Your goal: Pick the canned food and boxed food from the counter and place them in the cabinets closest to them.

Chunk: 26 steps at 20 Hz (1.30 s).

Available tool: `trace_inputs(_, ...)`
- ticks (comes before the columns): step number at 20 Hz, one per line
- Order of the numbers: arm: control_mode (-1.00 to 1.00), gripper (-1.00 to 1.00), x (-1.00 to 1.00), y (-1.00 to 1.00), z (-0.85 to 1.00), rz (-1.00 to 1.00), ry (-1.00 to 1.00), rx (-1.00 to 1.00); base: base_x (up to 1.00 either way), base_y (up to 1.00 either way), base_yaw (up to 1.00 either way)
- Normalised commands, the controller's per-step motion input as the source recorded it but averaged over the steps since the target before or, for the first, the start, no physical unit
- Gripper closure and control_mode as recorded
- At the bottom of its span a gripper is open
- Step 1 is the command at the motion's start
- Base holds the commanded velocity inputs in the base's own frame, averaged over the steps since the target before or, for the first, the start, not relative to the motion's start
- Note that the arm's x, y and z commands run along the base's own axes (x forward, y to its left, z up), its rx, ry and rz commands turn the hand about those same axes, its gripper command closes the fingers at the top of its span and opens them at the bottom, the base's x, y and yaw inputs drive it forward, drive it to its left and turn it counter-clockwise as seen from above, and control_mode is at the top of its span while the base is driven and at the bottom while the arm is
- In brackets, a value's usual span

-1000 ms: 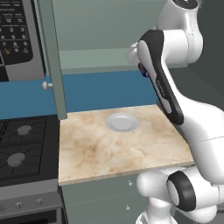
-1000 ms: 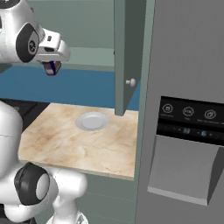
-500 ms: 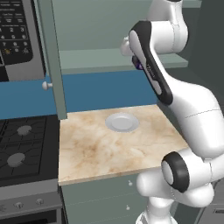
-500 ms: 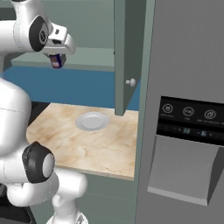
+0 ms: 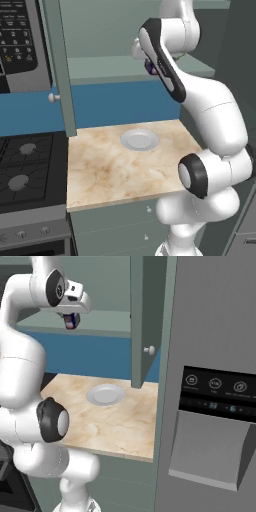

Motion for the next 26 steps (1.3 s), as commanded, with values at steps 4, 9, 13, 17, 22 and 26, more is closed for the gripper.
trace_inputs(4, -1.00, 1.00, 0.52, 0.03, -0.03, 0.00, 0.05, 0.00, 0.00, 0.00, 0.00)
trace_inputs(9, -1.00, 1.00, 0.41, 0.01, -0.12, 0.00, 0.05, 0.00, 0.00, 0.00, 0.00)
trace_inputs(13, -1.00, 1.00, 0.43, 0.02, -0.13, 0.00, 0.03, 0.00, 0.00, 0.00, 0.00)
trace_inputs(17, -1.00, 1.00, 0.46, 0.05, -0.22, 0.00, 0.03, -0.01, 0.00, 0.00, 0.00)
trace_inputs(22, -1.00, 1.00, 0.47, 0.03, -0.15, 0.00, 0.02, 0.00, 0.00, 0.00, 0.00)
trace_inputs(26, -1.00, 1.00, 0.59, 0.02, -0.01, 0.00, 0.03, 0.00, 0.00, 0.00, 0.00)
